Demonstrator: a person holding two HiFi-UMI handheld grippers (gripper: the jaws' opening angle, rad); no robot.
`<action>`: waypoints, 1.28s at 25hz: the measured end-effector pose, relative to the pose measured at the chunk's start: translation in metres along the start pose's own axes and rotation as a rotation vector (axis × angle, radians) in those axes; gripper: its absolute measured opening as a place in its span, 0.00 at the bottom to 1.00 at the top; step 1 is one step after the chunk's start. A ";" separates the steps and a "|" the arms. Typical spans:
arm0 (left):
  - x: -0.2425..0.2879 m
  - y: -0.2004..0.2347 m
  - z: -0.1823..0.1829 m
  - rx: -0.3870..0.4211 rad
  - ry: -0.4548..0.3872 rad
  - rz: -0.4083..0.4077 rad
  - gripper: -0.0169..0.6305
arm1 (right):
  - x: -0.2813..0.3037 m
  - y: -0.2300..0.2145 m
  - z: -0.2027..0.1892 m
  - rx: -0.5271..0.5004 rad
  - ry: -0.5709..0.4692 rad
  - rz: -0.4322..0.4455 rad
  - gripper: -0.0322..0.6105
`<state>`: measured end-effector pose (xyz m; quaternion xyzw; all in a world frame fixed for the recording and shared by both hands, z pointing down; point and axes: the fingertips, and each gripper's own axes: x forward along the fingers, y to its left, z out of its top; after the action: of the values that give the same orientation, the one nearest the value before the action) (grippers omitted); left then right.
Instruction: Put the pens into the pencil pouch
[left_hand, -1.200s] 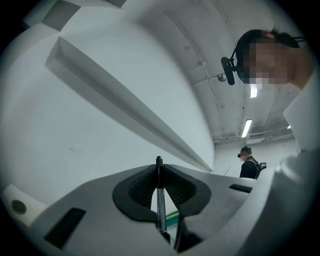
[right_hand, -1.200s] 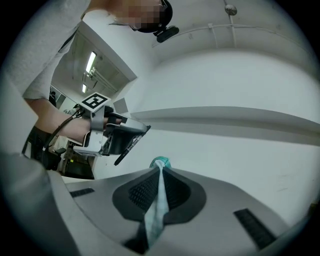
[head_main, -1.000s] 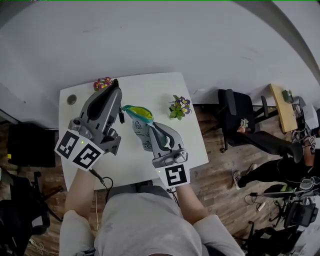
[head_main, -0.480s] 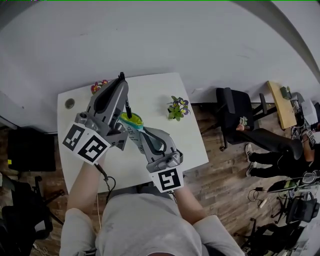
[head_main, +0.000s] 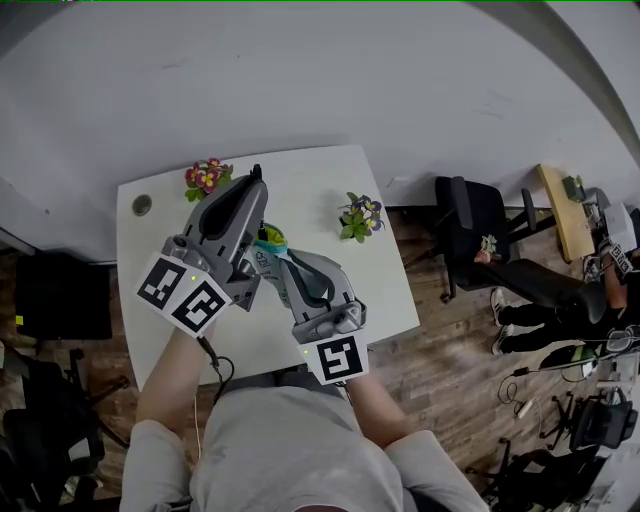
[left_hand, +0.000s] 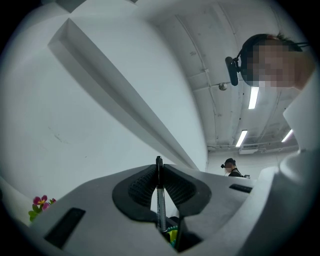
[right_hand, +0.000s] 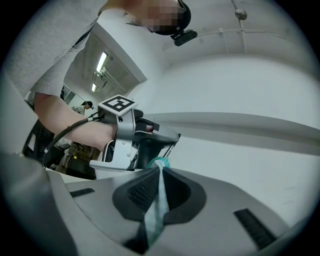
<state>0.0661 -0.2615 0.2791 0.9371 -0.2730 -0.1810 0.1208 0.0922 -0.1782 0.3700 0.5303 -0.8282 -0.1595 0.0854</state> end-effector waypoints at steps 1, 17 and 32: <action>-0.001 0.000 0.000 0.006 0.005 0.001 0.12 | 0.001 -0.001 0.001 0.004 -0.006 -0.002 0.11; -0.018 0.017 0.014 -0.041 0.021 0.045 0.12 | 0.009 -0.009 0.022 0.041 -0.107 -0.047 0.11; -0.062 0.050 0.013 0.087 0.076 0.171 0.25 | 0.018 -0.012 0.031 0.059 -0.150 -0.049 0.11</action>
<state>-0.0109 -0.2694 0.3005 0.9208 -0.3549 -0.1223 0.1055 0.0846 -0.1938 0.3362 0.5394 -0.8233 -0.1764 0.0035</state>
